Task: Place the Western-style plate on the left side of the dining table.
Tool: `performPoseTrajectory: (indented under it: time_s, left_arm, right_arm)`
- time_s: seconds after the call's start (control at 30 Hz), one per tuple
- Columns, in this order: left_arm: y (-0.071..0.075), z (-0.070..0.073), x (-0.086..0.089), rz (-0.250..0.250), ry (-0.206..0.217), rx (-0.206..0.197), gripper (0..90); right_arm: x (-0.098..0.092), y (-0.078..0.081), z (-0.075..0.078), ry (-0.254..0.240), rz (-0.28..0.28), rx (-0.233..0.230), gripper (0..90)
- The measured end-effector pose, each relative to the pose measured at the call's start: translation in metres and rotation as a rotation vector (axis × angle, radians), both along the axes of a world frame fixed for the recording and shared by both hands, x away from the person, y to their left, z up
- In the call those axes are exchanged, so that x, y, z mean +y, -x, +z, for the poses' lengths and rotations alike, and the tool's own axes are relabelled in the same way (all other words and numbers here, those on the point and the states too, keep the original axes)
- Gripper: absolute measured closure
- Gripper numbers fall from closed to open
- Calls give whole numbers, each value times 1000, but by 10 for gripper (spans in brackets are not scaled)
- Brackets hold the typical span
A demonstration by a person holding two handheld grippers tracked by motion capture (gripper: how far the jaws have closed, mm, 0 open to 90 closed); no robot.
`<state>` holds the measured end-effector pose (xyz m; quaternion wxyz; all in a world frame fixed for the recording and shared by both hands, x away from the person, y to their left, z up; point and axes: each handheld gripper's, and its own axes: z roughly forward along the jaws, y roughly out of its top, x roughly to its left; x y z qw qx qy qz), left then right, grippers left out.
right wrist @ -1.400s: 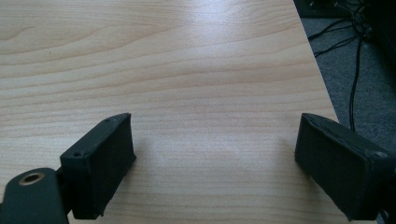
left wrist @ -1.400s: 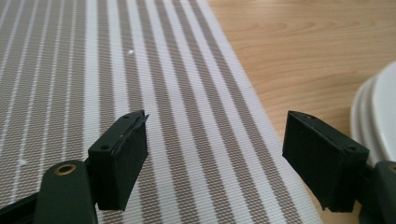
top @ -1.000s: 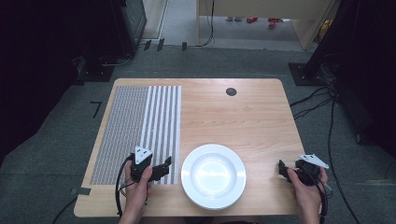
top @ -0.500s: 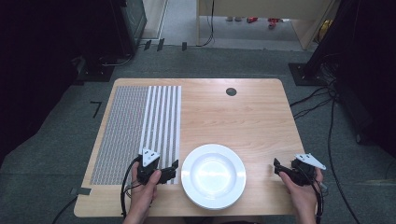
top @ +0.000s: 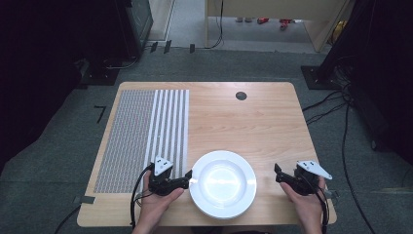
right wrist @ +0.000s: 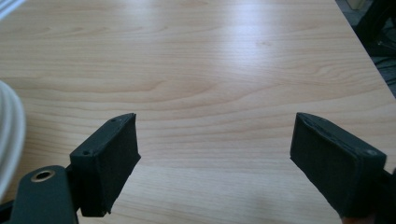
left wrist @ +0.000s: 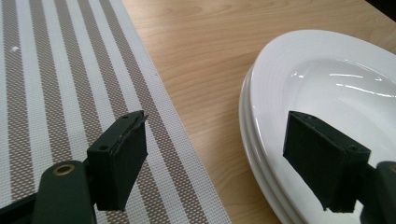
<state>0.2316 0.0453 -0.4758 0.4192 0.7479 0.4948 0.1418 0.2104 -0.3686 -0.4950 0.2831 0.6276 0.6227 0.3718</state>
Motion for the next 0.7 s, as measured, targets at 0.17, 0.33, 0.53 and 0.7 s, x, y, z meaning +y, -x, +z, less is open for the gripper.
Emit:
performPoseTrajectory:
  time_s: [0.17, 0.33, 0.53, 0.7]
  left_arm:
    - [2, -1, -4, -15, 1, 3, 228]
    - [4, -4, -12, -40, -2, 14, 250]
    - [9, -6, -19, -66, -11, 20, 313]
    - [11, -9, -23, -85, 2, 37, 412]
  right_arm:
    - [11, 3, 5, -16, 18, -22, 181]
    - [23, 7, 12, -35, 49, -54, 277]
    - [33, 11, 17, -58, 127, -73, 481]
    - [50, 15, 17, -109, 178, -41, 593]
